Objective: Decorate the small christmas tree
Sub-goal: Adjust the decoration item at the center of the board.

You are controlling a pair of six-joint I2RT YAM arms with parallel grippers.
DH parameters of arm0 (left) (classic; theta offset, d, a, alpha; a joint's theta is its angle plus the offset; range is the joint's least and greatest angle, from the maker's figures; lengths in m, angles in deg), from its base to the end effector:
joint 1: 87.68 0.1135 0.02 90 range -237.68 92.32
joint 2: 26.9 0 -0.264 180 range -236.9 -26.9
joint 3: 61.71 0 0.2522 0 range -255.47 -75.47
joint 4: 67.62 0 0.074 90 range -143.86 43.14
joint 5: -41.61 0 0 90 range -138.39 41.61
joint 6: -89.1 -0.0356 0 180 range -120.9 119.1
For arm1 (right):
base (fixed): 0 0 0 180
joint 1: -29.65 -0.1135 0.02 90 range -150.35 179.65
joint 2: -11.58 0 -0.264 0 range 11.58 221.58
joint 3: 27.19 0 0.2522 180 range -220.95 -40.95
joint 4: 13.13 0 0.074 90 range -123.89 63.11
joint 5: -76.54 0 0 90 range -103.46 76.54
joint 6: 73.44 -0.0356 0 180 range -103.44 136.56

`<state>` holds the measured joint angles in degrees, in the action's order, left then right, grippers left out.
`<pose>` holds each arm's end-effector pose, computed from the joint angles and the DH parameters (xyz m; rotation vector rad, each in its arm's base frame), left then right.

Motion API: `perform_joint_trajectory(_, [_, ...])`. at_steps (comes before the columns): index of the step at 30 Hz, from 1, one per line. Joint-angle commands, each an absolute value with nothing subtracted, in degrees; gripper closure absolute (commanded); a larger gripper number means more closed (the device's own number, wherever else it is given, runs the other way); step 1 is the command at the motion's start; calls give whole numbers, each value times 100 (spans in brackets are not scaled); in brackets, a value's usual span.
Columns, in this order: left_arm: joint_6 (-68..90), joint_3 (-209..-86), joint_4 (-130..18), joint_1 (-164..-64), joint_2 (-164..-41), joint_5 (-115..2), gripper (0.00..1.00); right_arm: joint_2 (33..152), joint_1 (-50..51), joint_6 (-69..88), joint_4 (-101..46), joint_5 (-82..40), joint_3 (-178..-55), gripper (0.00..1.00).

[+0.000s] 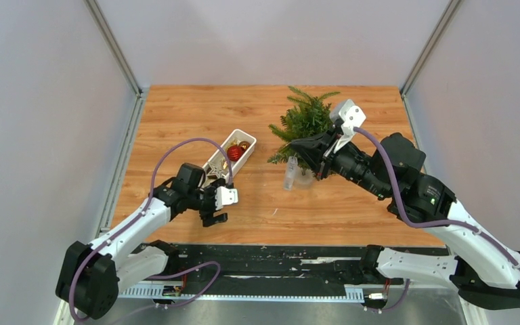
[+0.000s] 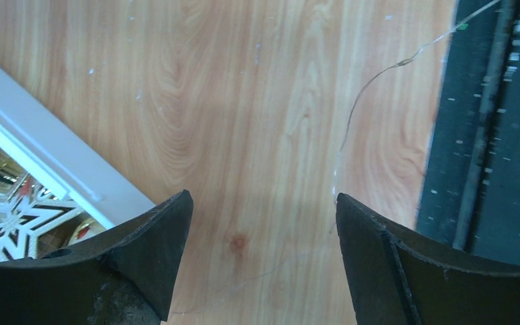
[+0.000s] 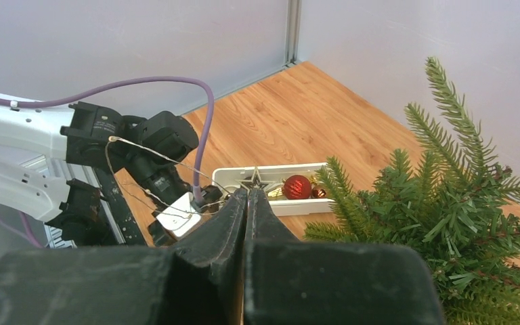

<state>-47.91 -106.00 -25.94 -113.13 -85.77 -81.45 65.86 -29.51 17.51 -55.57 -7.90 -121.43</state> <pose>0.1589 -0.0972 0.1896 1.5969 1.8130 -0.5651 0.0893 0.1429 0.4851 -0.7638 1.4740 0.7021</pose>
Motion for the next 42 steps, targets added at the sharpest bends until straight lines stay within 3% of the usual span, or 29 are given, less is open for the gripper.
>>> perform_joint_trajectory(1, [-5403,-11069,-1641,-11309,-8343,-8786,13,6493,-2925,1856,-5500,-672,-12083,100])
perform_joint_trajectory(12, [-5288,-11120,-1847,-11308,-8508,-8594,13,6454,-2924,1819,-5499,-773,-12040,100])
perform_joint_trajectory(17, [-5276,-11082,-1880,-11312,-8785,-8217,30,6378,-2924,1825,-5502,-708,-12018,100])
perform_joint_trajectory(26, [-5149,-10837,-2358,-11308,-9133,-8192,27,6330,-2928,1856,-5504,-662,-12011,100])
perform_joint_trajectory(30, [-4940,-10800,-2568,-11323,-9256,-8388,33,6295,-2926,1854,-5503,-662,-12005,100])
perform_joint_trajectory(33, [-4695,-10842,-2613,-11322,-9228,-8713,47,6258,-2925,1842,-5503,-644,-11979,100])
perform_joint_trajectory(35, [-4547,-10934,-2510,-11324,-9144,-8763,62,6247,-2926,1836,-5508,-616,-11947,100])
perform_joint_trajectory(38, [-4466,-11072,-2354,-11325,-8861,-8493,96,6263,-2924,1828,-5503,-621,-11911,100])
perform_joint_trajectory(42, [-4242,-11358,-2118,-11309,-8271,-8010,100,6233,-2928,1797,-5514,-632,-11881,100])
